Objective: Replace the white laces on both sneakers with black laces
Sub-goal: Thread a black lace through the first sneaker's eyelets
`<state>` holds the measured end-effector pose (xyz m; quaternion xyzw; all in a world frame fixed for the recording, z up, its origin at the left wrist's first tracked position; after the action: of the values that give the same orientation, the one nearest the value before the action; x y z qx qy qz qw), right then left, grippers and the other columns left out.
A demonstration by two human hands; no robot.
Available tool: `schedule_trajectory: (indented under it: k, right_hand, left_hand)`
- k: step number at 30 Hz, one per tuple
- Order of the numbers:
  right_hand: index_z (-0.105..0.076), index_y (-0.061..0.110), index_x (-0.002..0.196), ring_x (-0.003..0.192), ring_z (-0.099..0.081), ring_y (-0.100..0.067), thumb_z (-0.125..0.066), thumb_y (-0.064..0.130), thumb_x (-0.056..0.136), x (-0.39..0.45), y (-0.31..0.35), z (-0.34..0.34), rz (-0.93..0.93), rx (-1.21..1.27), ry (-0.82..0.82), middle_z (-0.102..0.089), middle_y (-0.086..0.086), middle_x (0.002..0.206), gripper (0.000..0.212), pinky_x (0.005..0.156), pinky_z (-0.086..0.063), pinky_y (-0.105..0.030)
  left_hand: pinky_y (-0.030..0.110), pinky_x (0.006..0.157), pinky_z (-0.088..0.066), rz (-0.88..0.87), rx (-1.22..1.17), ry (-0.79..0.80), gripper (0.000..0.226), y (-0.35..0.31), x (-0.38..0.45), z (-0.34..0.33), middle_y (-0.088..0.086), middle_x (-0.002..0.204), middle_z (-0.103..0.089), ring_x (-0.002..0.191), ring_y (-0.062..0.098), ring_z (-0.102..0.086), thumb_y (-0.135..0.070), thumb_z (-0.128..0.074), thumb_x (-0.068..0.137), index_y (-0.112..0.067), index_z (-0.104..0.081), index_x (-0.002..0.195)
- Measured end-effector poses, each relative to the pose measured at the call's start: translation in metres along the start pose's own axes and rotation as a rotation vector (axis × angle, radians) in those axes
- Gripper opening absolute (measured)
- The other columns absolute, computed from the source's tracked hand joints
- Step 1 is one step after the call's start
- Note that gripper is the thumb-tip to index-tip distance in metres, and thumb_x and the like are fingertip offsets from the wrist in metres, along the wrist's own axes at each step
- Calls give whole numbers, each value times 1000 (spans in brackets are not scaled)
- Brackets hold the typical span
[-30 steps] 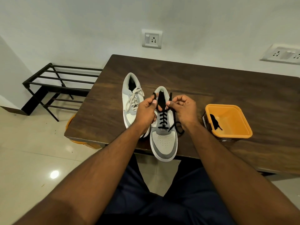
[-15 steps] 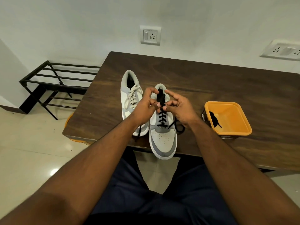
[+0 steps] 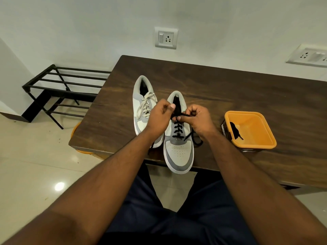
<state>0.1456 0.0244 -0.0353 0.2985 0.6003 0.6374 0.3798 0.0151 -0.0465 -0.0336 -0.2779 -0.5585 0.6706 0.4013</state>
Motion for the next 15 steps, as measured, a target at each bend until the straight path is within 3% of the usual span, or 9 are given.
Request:
schedule_trajectory:
  k: [2, 5, 8, 10, 13, 15]
  right_hand:
    - [-42, 12, 61, 71, -66, -21, -71, -18, 71, -1, 1, -2, 30, -7, 9, -62, -19, 75, 43, 71, -56, -32]
    - [-38, 14, 57, 65, -60, -16, -68, -20, 71, -2, 2, 0, 34, -18, -7, -56, -15, 68, 48, 65, -55, -29]
    - [-37, 14, 57, 49, -49, -3, -65, -21, 72, -1, 3, 5, 14, -41, -23, -49, -4, 58, 47, 51, -47, -21]
    - [-38, 15, 57, 48, -44, -3, -62, -22, 70, 0, 3, 8, 11, -56, -36, -48, -4, 58, 45, 47, -43, -20]
    - [-39, 15, 58, 58, -51, -12, -69, -17, 71, 3, 1, 5, 13, -28, -20, -52, -12, 65, 46, 53, -50, -21]
    - [-39, 15, 57, 52, -49, -8, -74, -12, 71, 2, 2, 4, 7, -42, -13, -49, -7, 60, 46, 51, -48, -19]
  left_hand:
    - [18, 54, -40, 85, -67, -76, 19, 3, 1, 3, 2, 74, -59, 58, 4, -53, -24, -49, 102, -16, -48, 85]
    - [15, 53, -38, 47, -138, 26, 16, -4, -3, -7, -8, 70, -56, 53, -2, -50, -31, -52, 101, -16, -51, 94]
    - [14, 59, -43, -51, -34, 124, 28, -8, -7, -14, -12, 76, -54, 65, -1, -53, -34, -71, 88, -18, -54, 103]
    - [11, 61, -41, -128, 89, 154, 32, -9, -8, -17, -11, 86, -54, 72, -3, -52, -28, -79, 81, -21, -55, 101]
    - [14, 65, -45, -212, 119, 98, 14, -10, -8, -11, -10, 84, -60, 76, 1, -57, -19, -72, 88, -19, -59, 90]
    - [18, 68, -50, -219, 125, 76, 7, -10, -6, -8, -7, 80, -64, 77, 5, -60, -17, -66, 93, -19, -61, 88]
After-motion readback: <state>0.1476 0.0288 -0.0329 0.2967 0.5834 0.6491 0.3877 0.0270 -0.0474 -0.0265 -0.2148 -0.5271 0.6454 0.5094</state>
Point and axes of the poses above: each hand's wrist, its own x-axis towards the middle knuckle, its own z-axis out of the back of the hand, y = z × x, the point moved 9 cm from there along x, towards the middle knuckle
